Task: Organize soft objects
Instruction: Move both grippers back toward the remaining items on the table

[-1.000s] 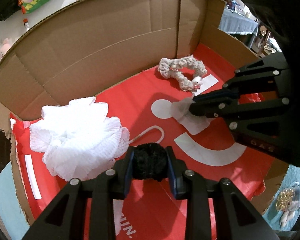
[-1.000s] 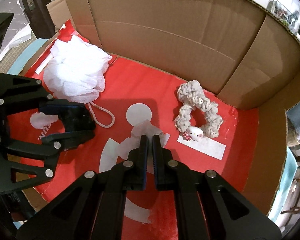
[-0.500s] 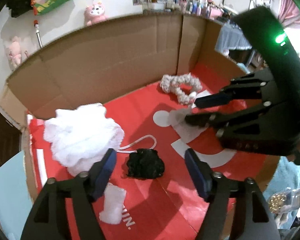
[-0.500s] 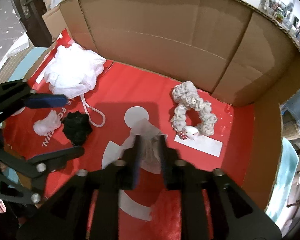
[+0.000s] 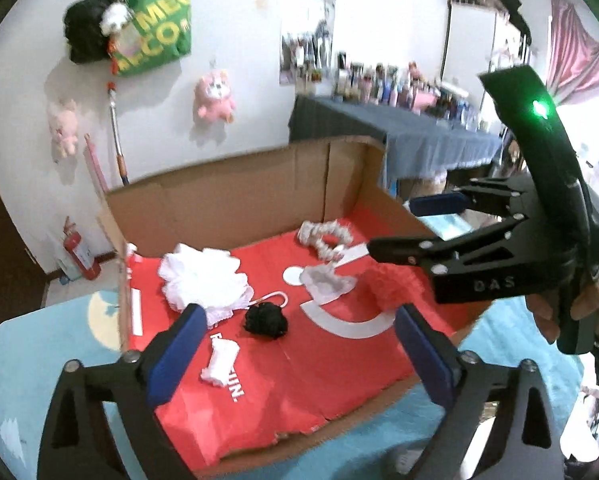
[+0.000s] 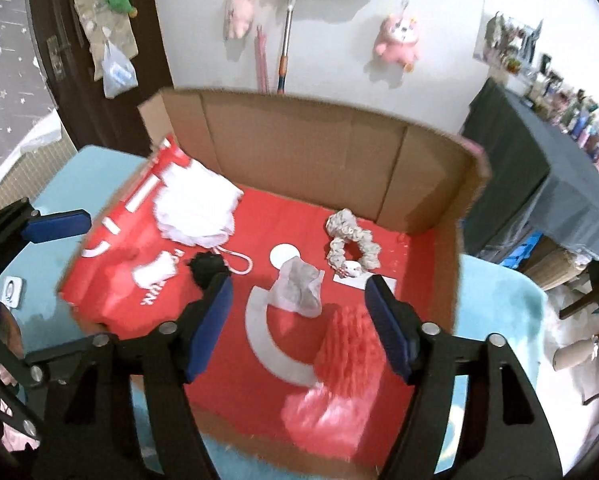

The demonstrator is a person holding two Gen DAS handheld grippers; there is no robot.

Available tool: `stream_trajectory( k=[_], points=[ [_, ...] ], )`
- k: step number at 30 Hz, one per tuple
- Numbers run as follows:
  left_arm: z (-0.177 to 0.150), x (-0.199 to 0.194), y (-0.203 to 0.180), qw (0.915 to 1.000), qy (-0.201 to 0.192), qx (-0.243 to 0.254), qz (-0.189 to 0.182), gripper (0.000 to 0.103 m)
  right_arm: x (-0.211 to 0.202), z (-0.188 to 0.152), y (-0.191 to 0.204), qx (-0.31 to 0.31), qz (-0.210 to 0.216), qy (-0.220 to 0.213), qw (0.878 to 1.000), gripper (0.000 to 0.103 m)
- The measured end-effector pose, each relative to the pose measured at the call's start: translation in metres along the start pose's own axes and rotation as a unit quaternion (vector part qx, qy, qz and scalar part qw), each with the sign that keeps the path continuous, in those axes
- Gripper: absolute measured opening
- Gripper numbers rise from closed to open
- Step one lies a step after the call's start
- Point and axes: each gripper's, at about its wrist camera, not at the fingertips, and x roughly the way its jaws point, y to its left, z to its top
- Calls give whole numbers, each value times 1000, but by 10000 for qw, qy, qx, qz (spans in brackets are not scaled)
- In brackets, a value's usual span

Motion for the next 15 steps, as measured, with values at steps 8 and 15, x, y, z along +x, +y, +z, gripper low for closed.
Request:
stream_trajectory(
  k=[8, 15],
  points=[
    [-17, -78, -27, 9961, -866, -149, 13, 103, -96, -41, 27, 17, -202, -789, 9967, 80],
    [-45, -138, -49, 9881, -1522, -201, 128, 103, -168, -87, 49, -35, -430, -1494, 9878, 88]
  ],
)
